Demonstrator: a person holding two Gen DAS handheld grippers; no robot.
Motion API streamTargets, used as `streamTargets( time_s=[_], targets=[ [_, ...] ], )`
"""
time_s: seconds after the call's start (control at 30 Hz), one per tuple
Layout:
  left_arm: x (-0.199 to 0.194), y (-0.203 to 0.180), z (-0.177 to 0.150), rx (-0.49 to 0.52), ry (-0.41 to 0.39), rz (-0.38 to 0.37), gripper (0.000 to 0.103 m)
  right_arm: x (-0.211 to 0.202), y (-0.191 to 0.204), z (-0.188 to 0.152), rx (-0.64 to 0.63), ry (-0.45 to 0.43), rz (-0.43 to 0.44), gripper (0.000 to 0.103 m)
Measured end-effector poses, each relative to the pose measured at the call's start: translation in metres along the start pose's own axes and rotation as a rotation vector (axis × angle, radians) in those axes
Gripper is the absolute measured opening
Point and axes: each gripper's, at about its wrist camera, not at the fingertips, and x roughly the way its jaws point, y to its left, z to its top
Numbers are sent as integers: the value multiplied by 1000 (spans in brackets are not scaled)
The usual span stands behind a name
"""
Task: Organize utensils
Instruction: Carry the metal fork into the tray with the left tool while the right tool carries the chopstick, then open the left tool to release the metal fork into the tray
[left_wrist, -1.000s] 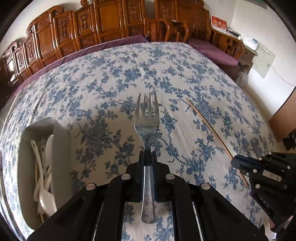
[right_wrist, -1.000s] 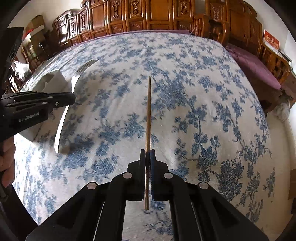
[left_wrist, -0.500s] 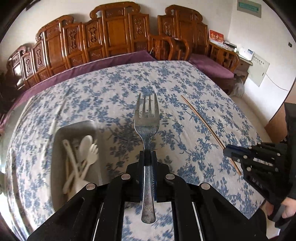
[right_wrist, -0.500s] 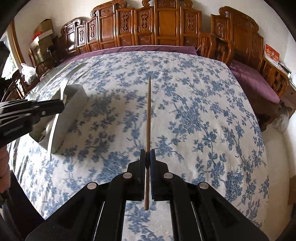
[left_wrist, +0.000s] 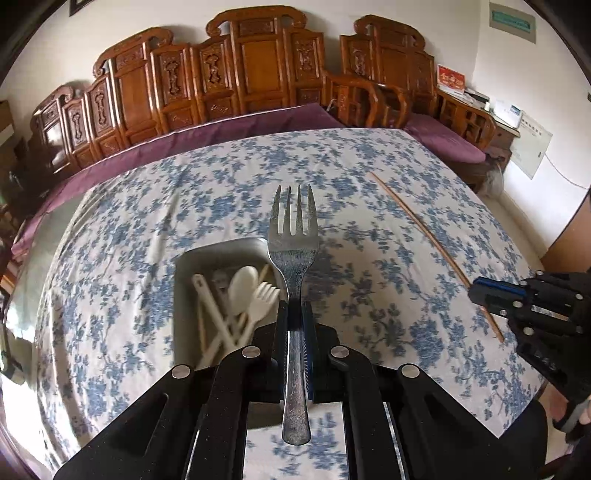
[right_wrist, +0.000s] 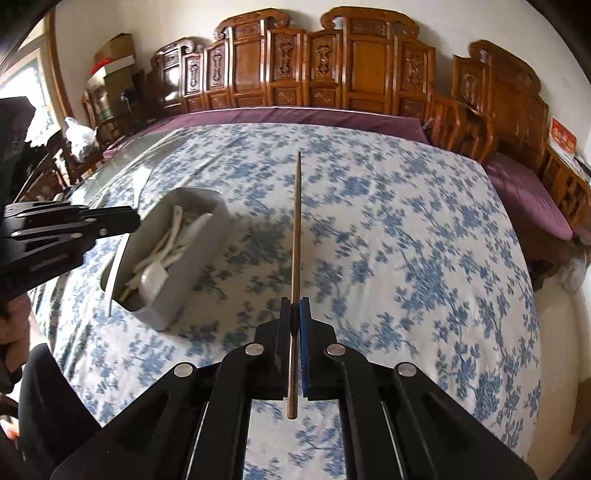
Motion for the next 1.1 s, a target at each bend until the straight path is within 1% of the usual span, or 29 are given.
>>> streamTargets(
  time_s=[0.17,0.33,0.5,0.77,0.9,1.1],
  targets=[
    [13,28,-3,-31,28,19,6,-1,21,13,-30,-3,31,6],
    [30,48,-6,-53,53,30,6,3,37,21,-47,-3,57,6],
    [53,61,-6,-55,90,37,6,10,53,26,-58,5,80,6],
    [83,71,-9,-63,136,33,6,20,67,31,-74,17,88,6],
    [87,74,-14,-76,156,21,6,25,70,34,-75,22,87,6],
    [71,84,-18,-86,126,13,6,33,78,36,-69,29,99,6]
  ],
)
